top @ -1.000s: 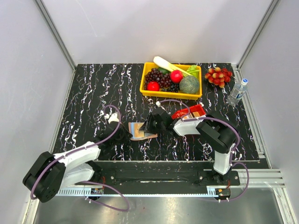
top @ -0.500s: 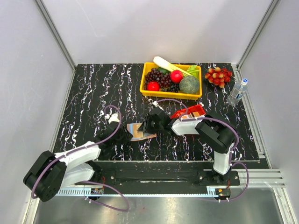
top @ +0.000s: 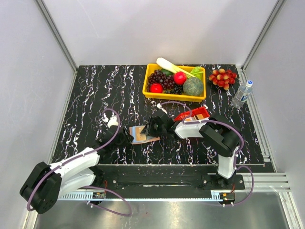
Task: Put the credit cards into the card holder
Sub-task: Insert the credit card into the card holder.
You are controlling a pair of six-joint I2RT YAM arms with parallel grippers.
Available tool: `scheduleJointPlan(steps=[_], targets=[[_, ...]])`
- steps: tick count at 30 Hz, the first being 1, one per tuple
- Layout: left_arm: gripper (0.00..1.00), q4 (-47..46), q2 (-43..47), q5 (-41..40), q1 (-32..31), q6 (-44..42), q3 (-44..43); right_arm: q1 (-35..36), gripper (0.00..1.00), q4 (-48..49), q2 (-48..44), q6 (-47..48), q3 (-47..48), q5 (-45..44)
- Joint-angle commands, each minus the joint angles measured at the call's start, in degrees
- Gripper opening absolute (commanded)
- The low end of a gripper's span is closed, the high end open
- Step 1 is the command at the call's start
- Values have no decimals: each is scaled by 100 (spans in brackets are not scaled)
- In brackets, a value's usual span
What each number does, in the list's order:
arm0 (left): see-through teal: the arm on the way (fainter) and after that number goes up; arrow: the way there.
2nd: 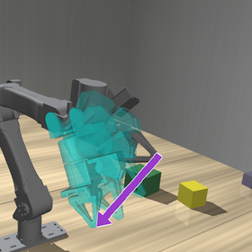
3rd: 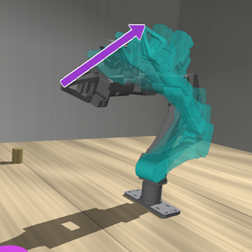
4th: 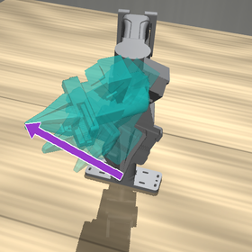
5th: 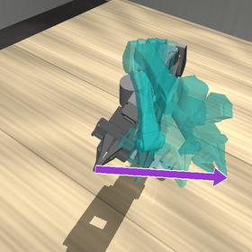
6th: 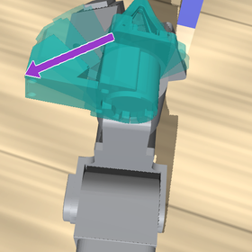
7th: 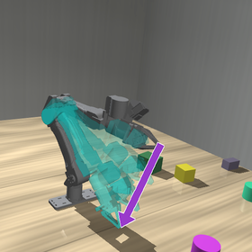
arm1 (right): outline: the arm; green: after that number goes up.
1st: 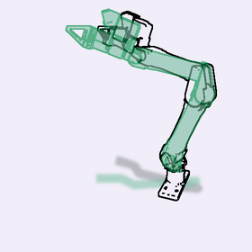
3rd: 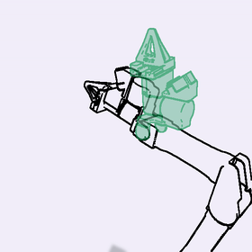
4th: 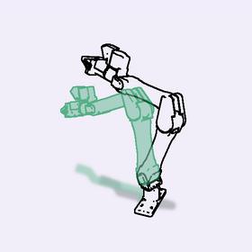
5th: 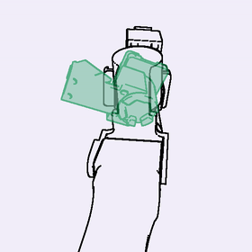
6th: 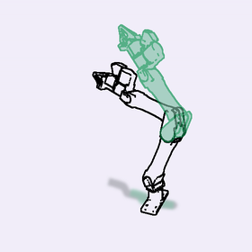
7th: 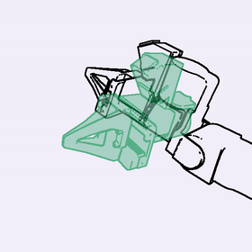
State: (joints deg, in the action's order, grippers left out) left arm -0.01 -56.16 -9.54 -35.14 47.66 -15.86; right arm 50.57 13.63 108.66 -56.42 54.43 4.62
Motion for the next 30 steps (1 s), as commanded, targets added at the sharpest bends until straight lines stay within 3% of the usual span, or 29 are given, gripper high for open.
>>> scheduleJointPlan(steps=[1, 7, 13, 30], targets=[[31, -104, 79, -241, -11, 103, 92, 67, 41, -475, 155, 53, -21, -102], [23, -210, -395, -145, -2, 191, 48, 67, 40, -431, 182, 70, -12, -32], [0, -332, -457, -101, -2, 226, 56, 67, 40, -422, 155, 158, 14, 12], [0, -737, -624, 233, -11, 6, -23, 375, 40, -335, 15, 572, 323, 39]])
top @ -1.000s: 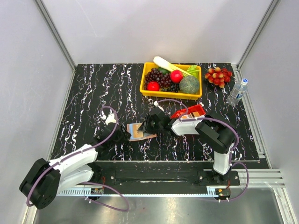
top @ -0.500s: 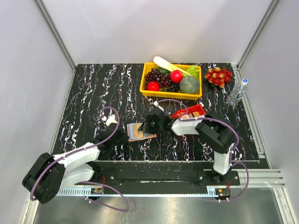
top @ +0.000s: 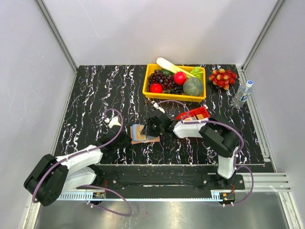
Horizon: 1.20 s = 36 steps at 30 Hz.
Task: Put the credit cards into the card holder
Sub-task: Insert the credit card into the card holder.
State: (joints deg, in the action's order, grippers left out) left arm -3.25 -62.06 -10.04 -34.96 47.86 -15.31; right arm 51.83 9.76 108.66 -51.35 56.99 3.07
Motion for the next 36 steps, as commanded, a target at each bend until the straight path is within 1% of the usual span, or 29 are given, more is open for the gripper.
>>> scheduleJointPlan(steps=[1, 2, 4, 8, 13, 15, 17, 20, 23, 26, 33, 36], targets=[[0, -405, -25, 275, -28, -22, -69, 248, 38, 70, -38, 64, 23, 116], [0, -379, -16, 275, -28, -13, -60, 248, 34, 105, -90, 81, -12, 45], [0, -326, -34, 249, -28, -13, -68, 248, 31, 193, -204, 90, -109, -52], [0, -335, -95, 266, -28, -57, -104, 248, 31, 702, -381, 204, -311, 228], [0, -387, -201, 336, -28, -118, -183, 248, 33, 764, -258, 310, -180, 466], [0, -414, -210, 380, -28, -136, -200, 248, 25, 834, -232, 450, -162, 580], [0, -422, -210, 406, -28, -171, -200, 266, 24, 783, -223, 556, -110, 537], [0, -414, -210, 450, -28, -224, -209, 283, 26, 756, -266, 880, -57, 449], [0, -422, -201, 451, -28, -233, -209, 283, 27, 651, -240, 917, 31, 414], [0, -370, -157, 424, -28, -233, -227, 283, 33, 510, -126, 820, 119, 449], [0, -45, 194, 187, -20, -242, -218, 170, 44, -157, -644, 644, -118, -578], [0, 69, 431, 161, -20, -303, -235, -15, 47, -237, -899, 723, -215, -580]])
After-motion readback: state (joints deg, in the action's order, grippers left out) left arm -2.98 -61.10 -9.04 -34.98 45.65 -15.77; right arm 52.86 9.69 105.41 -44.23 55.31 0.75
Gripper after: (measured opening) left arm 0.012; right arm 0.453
